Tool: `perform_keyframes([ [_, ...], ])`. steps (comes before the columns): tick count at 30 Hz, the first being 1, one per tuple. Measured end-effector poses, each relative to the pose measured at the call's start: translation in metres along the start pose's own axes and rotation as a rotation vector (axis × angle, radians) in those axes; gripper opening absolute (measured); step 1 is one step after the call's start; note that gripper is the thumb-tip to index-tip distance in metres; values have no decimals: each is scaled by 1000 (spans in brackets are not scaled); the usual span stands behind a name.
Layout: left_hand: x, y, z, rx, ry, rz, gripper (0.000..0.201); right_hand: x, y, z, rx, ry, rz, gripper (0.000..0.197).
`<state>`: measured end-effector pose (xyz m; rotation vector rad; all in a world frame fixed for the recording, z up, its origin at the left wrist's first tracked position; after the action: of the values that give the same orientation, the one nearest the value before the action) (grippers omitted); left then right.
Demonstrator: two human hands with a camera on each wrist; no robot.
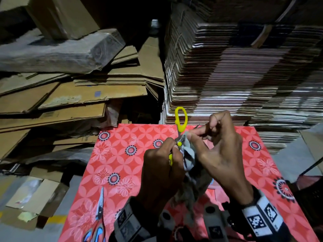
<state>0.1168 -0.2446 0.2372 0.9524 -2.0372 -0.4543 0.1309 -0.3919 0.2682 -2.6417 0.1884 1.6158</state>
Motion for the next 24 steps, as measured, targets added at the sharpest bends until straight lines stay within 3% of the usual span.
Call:
perform_keyframes([
  [4,-2,-1,0,-11,9,-1,25,3,-4,5,-81,-44,11,48],
  [8,-1,-3,1,-26,8,-8,27,6,8,-8,-25,-22,40,47],
  [12,-3,-2,1,-16,19,-1,27,2,-7,8,-104,-49,38,47],
  [17,-3,-7,1,-43,8,12,33,7,6,-5,-31,-30,23,45],
  [22,-7,-6,2,-34,16,11,30,8,-6,7,-114,-89,12,44],
  [24,-6,-8,3,-44,4,9,29,12,4,-3,-81,-68,29,45],
])
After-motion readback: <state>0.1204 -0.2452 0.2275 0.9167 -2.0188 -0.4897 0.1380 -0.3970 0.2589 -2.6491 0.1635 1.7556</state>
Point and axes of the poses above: each hand's wrist, its own z-axis away from the middle knuckle, its own y-axis out of the back of the hand, x = y × z, the point moved 5 cm from there along -z, towards the middle knuckle, and after that the axes turned 14 degrees about -z, right-handed, at the moved point
